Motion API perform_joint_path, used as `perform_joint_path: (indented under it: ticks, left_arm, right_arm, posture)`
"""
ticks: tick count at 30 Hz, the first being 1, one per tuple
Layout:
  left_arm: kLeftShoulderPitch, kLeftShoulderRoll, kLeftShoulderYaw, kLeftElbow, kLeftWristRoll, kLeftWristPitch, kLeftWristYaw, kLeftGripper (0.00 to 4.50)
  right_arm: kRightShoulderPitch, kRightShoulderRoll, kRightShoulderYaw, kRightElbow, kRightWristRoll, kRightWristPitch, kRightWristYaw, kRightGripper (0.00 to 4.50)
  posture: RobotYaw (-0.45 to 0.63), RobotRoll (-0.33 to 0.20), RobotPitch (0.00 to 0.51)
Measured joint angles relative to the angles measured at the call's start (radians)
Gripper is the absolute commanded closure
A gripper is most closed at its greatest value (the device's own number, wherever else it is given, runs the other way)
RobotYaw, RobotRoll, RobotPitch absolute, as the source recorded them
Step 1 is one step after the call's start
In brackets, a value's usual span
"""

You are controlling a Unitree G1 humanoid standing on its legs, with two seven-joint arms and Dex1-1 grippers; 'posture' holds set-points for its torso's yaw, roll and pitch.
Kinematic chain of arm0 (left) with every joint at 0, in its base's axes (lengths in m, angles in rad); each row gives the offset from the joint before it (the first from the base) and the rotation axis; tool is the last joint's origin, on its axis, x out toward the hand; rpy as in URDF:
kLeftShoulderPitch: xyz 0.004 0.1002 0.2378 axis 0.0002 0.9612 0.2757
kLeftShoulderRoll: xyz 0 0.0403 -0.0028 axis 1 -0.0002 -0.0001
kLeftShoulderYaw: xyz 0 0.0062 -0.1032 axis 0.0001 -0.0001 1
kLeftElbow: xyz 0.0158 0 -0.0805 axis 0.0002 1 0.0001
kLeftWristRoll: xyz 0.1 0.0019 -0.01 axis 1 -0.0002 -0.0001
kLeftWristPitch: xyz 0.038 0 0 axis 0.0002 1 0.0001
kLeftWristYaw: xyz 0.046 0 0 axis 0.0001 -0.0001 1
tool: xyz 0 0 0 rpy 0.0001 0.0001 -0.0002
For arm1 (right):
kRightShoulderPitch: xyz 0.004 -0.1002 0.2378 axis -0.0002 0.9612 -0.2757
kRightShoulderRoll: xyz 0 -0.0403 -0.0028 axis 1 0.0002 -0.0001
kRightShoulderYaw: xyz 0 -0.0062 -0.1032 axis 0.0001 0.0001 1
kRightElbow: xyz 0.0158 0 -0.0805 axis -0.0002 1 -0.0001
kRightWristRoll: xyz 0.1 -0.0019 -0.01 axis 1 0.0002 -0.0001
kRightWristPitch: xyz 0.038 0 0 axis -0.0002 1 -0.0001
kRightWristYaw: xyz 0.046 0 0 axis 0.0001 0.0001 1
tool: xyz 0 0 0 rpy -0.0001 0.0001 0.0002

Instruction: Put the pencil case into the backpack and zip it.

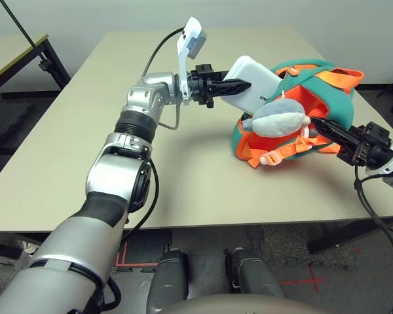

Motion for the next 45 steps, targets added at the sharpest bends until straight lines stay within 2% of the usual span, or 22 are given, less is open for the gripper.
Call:
perform_joint_path:
  ticks: [9,17,18,32,35,38,45]
  left_arm:
    - [0.044,-0.036,-0.01,0.0,0.044,-0.053,0.057,3.1]
    - [0.07,-0.037,-0.009,-0.043,0.045,-0.023,0.099,0.22]
    - [0.08,-0.033,-0.009,-0.058,0.044,-0.007,0.095,0.0]
    - [0.184,0.137,0.014,-0.448,-0.04,0.246,0.084,0.0]
    - [0.207,0.151,0.014,-0.509,-0.058,0.285,0.093,0.0]
    - [0.215,0.156,0.014,-0.538,-0.076,0.31,0.108,0.63]
    - [0.236,0.156,0.008,-0.553,-0.092,0.327,0.129,3.33]
  right_arm:
    - [-0.014,0.0,0.007,0.0,-0.001,0.005,0.0,4.44]
    - [-0.026,0.0,0.032,0.001,-0.001,0.007,0.0,4.44]
    - [-0.027,0.0,0.032,0.002,-0.001,0.007,0.0,4.44]
    - [-0.048,0.0,0.044,0.031,-0.003,0.008,0.009,4.44]
    - [-0.052,0.0,0.046,0.033,-0.003,0.008,0.01,4.44]
    - [-0.055,0.0,0.049,0.033,-0.003,0.009,0.01,4.44]
    - [-0.06,0.0,0.055,0.034,-0.004,0.013,0.01,4.44]
  posture:
    - [-0.01,0.0,0.028]
    - [0.0,0.0,0.034]
    - [0.0,0.0,0.035]
    - [0.03,0.0,0.048]
    - [0.03,0.0,0.05]
    - [0.04,0.0,0.051]
    - [0.02,0.0,0.053]
